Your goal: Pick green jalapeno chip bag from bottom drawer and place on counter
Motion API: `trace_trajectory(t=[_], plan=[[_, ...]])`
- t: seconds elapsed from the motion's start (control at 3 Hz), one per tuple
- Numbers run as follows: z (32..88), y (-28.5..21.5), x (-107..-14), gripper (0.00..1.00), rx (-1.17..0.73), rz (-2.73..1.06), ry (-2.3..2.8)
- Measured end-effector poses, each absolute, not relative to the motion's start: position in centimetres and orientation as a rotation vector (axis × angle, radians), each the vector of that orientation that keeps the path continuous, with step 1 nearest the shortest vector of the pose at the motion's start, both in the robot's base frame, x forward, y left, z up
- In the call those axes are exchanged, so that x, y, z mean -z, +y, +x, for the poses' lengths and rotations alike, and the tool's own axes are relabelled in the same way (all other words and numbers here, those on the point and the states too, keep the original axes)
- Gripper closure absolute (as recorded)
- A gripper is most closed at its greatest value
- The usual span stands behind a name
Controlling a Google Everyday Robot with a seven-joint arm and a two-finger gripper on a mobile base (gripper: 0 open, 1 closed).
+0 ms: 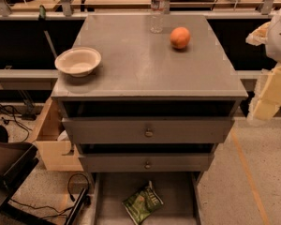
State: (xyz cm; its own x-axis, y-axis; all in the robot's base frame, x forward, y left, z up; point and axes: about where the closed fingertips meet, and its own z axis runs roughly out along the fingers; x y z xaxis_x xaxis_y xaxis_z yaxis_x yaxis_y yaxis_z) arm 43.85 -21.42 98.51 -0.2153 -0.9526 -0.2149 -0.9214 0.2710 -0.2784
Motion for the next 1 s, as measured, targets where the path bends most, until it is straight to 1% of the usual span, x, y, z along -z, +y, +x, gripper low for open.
trace_trajectory(t=[0.33, 0.67, 1.0], plan=[[43.8, -21.4, -98.5, 0.00, 0.128, -1.699, 2.202], [43.0, -21.2, -95.3, 0.00, 0.038, -1.624, 2.158], [41.1, -21.6, -89.1, 0.00, -0.114, -1.538, 2.108]])
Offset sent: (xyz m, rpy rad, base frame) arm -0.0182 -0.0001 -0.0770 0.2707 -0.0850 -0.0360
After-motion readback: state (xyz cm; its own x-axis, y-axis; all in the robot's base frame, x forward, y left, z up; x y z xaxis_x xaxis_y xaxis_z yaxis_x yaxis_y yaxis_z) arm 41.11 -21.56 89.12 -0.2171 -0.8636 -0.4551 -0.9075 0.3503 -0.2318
